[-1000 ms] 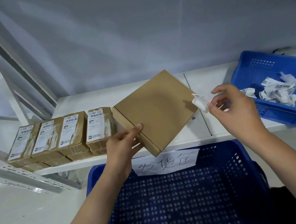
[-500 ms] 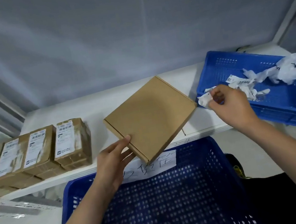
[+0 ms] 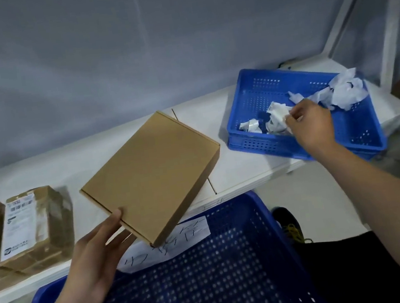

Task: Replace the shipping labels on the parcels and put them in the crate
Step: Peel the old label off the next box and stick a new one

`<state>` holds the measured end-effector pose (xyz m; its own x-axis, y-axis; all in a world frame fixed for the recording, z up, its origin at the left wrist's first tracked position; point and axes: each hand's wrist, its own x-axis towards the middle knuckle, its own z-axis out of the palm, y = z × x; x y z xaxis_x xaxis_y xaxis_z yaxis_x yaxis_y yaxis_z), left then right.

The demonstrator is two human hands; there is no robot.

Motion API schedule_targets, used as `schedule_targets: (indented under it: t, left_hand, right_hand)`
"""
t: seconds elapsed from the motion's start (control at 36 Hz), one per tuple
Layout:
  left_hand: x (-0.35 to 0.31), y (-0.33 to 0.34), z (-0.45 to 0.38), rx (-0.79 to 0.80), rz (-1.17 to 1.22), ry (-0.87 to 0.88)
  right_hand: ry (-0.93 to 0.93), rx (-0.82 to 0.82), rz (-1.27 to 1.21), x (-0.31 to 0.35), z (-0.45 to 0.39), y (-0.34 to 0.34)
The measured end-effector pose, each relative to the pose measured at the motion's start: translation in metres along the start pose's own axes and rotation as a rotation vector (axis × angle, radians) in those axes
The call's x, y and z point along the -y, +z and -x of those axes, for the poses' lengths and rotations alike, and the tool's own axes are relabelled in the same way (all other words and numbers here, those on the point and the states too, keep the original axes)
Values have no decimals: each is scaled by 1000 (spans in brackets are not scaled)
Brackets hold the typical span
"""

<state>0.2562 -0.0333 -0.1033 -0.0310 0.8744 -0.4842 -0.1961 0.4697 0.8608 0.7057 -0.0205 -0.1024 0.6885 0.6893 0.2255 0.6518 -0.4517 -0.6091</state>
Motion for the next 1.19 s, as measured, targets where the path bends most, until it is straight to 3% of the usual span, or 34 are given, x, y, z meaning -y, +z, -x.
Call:
schedule_targets:
  t: [0.33, 0.61, 0.86, 0.97, 1.08, 1.19]
  left_hand:
    - [4, -4, -10, -23, -10, -32]
    - [-10, -7, -5, -39, 10, -12]
    - [-25, -10, -4, -42, 19, 38]
    - [-32, -14, -4, -43, 18, 59]
    - [-40, -19, -4, -37, 5, 76]
    - [-48, -25, -2, -48, -5, 98]
  right_hand:
    - [-16, 23, 121, -4, -18, 16]
    - [42, 40, 75, 5, -9, 14]
    - [40, -23, 181, 24, 5, 16]
    - [13, -75, 100, 40, 12, 19]
    - [-49, 11, -28, 67, 27, 25]
    - [-37, 210, -255, 99, 51, 35]
